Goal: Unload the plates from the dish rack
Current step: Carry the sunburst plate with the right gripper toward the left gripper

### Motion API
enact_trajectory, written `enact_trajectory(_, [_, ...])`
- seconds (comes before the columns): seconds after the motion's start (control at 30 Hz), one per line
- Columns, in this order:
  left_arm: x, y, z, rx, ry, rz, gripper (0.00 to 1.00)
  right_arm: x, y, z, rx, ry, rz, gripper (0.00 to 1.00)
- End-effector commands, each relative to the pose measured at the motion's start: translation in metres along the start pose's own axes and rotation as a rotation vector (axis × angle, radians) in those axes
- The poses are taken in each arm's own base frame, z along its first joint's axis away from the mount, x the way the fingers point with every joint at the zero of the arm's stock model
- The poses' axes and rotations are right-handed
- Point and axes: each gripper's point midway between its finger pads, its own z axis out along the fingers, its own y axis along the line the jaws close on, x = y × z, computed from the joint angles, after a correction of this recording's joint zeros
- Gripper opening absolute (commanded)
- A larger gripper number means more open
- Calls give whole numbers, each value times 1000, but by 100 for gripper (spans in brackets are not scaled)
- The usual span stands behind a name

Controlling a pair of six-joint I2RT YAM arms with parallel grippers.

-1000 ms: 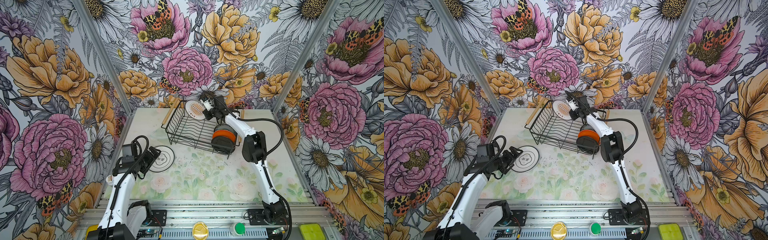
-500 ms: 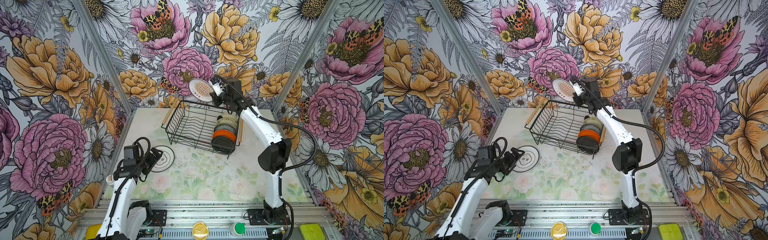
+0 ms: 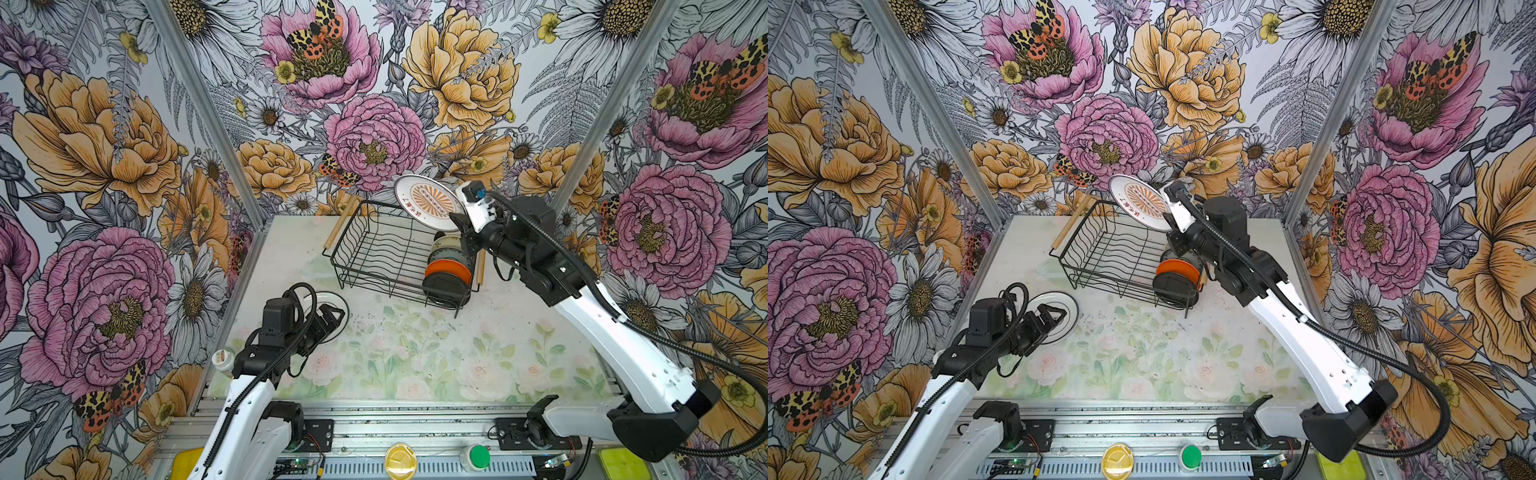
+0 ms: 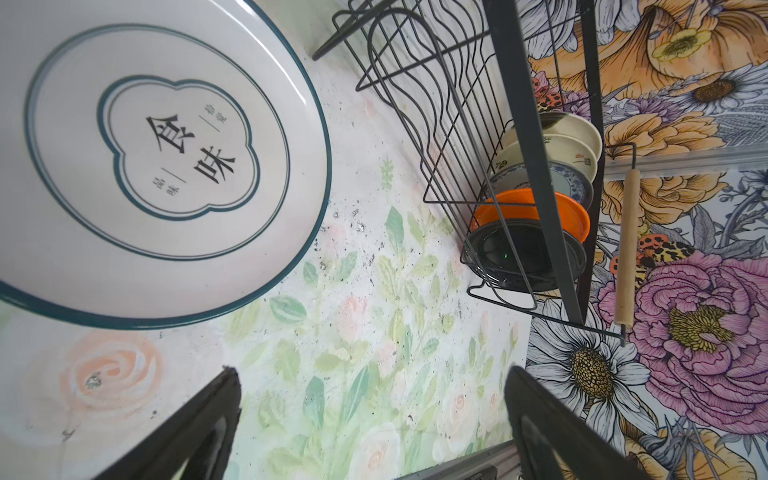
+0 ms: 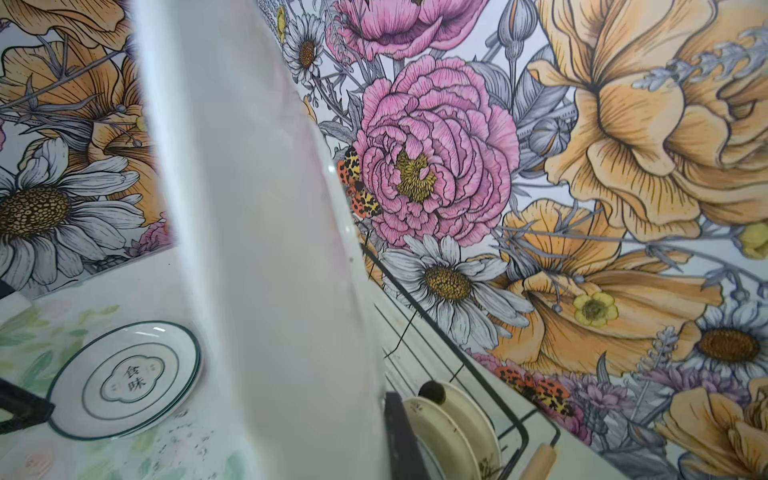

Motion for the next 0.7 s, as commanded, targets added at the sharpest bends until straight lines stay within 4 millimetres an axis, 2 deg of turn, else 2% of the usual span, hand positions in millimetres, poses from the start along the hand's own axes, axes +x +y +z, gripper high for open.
enact_trajectory(0.0, [2,0,-1,-6,-36,-5,99,26,4,-29,16,-8,193,0])
enact_trajectory(0.07, [6,-4,-3,8,-33,10,99,50,13,-47,-6,19,301,0])
enact_trajectory(0.17, [11,-10,-6,25,-41,29,99,70,26,-73,-56,47,460,0])
enact_trajectory(0.23, [14,-12,-7,33,-44,39,99,80,37,-83,-103,65,559,0])
enact_trajectory(0.47, [26,-12,-11,61,-56,55,99,146,76,-75,-207,263,860,0])
enact_trajectory(0.67, [32,-21,-15,150,-69,80,99,178,90,-70,-205,332,951,0])
